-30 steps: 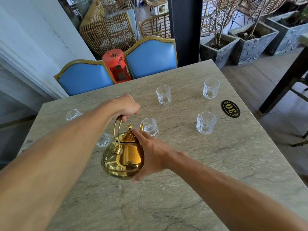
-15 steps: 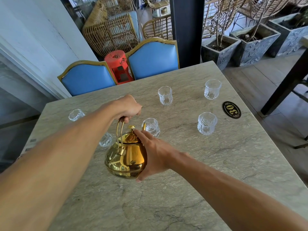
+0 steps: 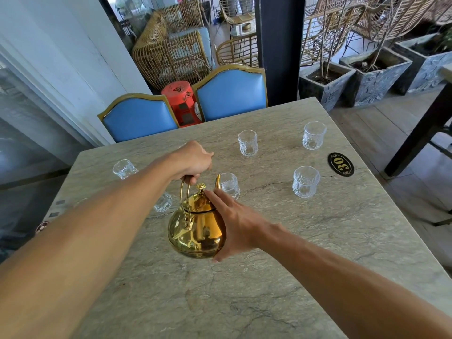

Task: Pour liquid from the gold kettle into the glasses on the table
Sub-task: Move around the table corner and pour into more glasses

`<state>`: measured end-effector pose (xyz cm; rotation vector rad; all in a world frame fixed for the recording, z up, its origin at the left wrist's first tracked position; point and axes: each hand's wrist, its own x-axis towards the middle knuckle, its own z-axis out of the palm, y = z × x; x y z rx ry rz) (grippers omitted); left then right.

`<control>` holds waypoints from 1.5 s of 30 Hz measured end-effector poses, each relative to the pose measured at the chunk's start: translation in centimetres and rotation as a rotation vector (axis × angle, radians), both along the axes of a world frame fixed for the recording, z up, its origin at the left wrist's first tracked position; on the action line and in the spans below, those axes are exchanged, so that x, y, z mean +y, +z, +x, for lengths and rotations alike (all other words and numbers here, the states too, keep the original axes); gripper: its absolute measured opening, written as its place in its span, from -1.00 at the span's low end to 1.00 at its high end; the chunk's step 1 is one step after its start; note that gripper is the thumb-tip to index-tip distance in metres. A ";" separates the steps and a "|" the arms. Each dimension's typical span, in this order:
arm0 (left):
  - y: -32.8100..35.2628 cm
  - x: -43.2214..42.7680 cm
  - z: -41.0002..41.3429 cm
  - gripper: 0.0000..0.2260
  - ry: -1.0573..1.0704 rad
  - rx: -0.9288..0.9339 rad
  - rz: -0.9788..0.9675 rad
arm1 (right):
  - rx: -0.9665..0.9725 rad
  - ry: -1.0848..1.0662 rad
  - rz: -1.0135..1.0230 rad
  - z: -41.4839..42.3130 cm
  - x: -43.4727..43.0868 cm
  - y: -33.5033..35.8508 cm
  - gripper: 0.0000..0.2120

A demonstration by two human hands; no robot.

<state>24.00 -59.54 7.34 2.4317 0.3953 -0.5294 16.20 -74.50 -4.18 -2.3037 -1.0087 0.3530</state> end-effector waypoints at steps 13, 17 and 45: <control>5.4 -1.5 -0.9 -0.57 -0.068 -0.113 -0.006 | -0.115 -0.030 0.025 -0.2 -1.4 4.2 0.47; 7.1 -2.8 1.8 -0.65 -0.085 -0.121 -0.004 | -0.120 -0.060 0.043 1.9 -2.4 5.7 0.47; 2.3 -4.3 21.7 -0.62 -0.105 0.001 0.088 | -0.016 -0.113 0.035 19.6 -2.6 2.4 0.42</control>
